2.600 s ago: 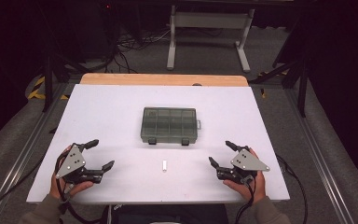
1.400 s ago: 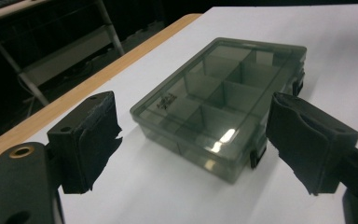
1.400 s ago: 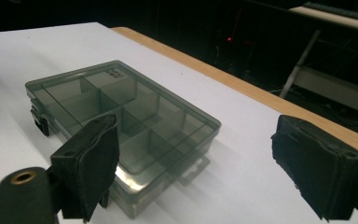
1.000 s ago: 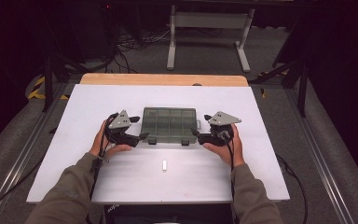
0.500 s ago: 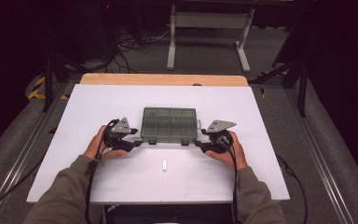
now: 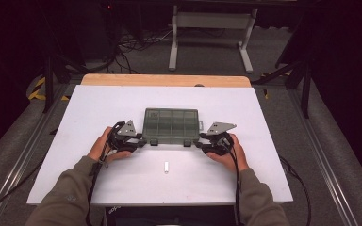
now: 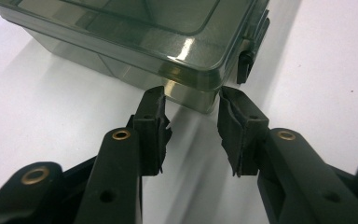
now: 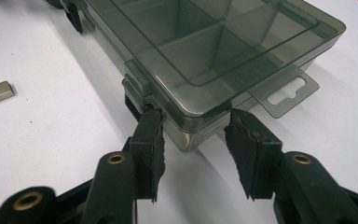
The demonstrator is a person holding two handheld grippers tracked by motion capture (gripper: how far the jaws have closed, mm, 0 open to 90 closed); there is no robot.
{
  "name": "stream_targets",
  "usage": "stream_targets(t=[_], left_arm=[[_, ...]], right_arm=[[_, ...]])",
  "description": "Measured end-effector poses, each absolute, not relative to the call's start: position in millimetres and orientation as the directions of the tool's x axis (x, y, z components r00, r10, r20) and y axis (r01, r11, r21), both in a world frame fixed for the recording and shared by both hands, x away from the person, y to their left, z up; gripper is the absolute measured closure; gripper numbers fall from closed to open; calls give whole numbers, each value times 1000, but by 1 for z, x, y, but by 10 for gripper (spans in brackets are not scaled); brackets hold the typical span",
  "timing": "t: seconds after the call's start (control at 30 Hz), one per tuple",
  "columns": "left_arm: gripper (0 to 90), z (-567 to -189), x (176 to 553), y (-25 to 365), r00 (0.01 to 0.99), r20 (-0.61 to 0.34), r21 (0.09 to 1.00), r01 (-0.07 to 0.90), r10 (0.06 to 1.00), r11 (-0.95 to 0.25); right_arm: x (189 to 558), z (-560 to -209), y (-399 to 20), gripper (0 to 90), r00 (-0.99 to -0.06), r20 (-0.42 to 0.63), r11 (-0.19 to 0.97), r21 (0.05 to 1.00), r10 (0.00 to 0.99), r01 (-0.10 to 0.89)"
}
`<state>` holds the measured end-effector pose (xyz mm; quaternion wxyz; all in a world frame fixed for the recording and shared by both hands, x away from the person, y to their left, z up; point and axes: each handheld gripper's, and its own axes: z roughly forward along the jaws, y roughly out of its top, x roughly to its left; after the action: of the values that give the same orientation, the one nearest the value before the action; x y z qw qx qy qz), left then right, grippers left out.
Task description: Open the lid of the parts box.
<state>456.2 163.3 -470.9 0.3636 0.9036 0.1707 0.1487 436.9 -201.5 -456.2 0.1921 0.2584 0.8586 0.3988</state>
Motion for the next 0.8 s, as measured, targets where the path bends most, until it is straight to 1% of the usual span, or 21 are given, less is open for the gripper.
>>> stream_targets(t=[0.8], left_arm=[[667, -471, 457, 165, 902, 150, 701, 192, 406, -687]], right_arm=[[438, -457, -204, 568, -800, -90, 524, 798, 593, 298]])
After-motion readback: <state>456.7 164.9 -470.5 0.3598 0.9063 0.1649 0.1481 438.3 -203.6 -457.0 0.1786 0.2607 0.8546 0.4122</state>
